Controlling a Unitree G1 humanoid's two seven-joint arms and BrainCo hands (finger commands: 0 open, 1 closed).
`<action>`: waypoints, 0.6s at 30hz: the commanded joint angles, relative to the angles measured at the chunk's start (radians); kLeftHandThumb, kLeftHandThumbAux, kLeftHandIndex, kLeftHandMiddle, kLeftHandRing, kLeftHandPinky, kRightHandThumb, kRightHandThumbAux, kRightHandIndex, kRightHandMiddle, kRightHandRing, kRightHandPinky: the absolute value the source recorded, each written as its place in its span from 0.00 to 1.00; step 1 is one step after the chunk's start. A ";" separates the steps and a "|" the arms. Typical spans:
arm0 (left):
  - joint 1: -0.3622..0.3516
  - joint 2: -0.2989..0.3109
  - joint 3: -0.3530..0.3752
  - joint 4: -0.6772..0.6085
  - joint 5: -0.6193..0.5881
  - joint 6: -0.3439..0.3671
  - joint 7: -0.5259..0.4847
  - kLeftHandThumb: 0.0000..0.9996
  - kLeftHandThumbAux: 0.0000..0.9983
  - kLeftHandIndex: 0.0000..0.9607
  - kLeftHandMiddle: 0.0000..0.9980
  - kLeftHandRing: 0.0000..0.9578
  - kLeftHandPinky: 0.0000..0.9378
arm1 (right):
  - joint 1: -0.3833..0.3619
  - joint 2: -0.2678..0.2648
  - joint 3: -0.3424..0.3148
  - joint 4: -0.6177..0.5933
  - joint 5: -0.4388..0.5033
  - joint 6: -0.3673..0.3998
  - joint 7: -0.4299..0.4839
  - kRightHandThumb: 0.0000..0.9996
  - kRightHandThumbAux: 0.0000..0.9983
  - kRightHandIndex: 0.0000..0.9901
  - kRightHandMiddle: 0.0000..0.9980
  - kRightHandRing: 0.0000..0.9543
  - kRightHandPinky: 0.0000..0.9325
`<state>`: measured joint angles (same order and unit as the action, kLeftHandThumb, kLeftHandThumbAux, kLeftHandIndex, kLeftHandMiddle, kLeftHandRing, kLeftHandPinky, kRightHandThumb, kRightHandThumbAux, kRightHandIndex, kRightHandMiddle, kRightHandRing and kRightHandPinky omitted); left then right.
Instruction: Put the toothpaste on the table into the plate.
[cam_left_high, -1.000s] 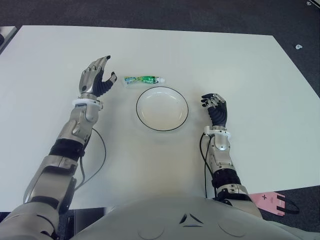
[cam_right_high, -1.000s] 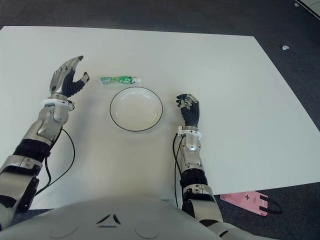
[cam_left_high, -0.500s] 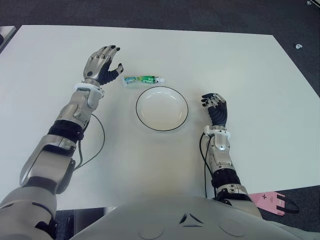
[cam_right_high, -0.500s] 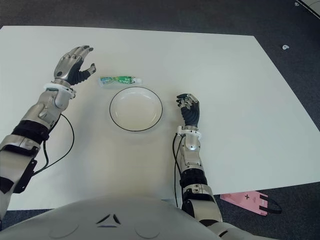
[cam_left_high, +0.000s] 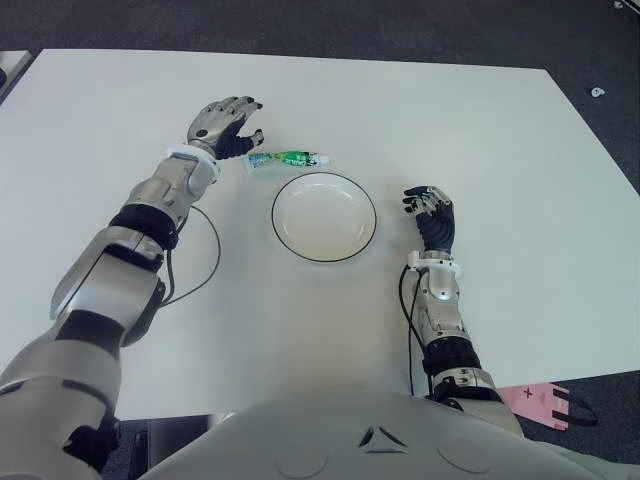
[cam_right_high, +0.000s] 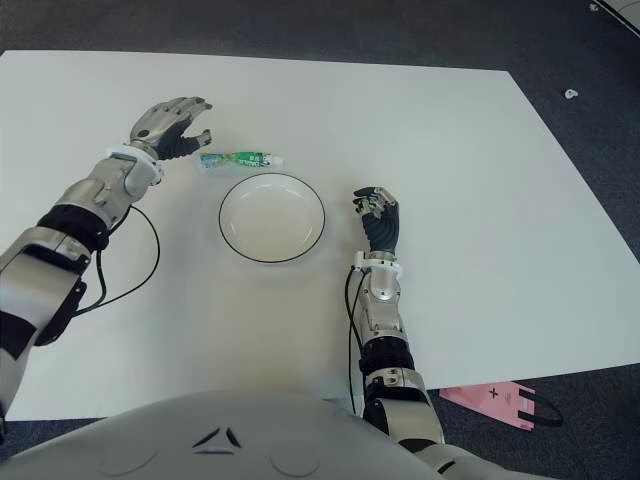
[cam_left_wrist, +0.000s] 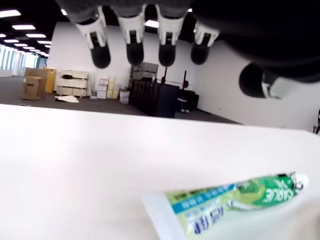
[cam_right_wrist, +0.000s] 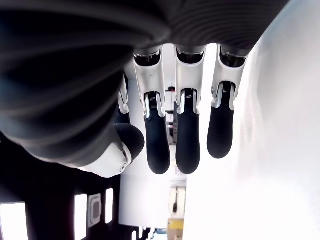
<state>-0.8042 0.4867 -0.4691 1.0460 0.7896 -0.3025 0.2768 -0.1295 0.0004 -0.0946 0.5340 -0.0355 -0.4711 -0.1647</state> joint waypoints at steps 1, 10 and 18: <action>-0.037 -0.016 -0.060 0.076 0.042 -0.039 0.020 0.57 0.19 0.00 0.00 0.00 0.00 | 0.095 0.018 0.003 0.073 0.001 0.077 -0.001 0.71 0.73 0.43 0.46 0.49 0.51; -0.087 -0.031 -0.145 0.143 0.084 -0.111 0.010 0.54 0.20 0.00 0.00 0.00 0.00 | 0.100 0.017 0.005 0.063 0.001 0.084 0.002 0.71 0.73 0.43 0.46 0.48 0.51; -0.116 -0.059 -0.220 0.185 0.114 -0.160 -0.033 0.56 0.21 0.00 0.00 0.00 0.00 | 0.107 0.014 0.007 0.057 -0.004 0.083 -0.001 0.71 0.73 0.43 0.47 0.49 0.51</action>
<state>-0.9126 0.4485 -0.6563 1.2088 0.8768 -0.4424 0.2716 -0.1182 -0.0018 -0.0932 0.5161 -0.0369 -0.4707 -0.1649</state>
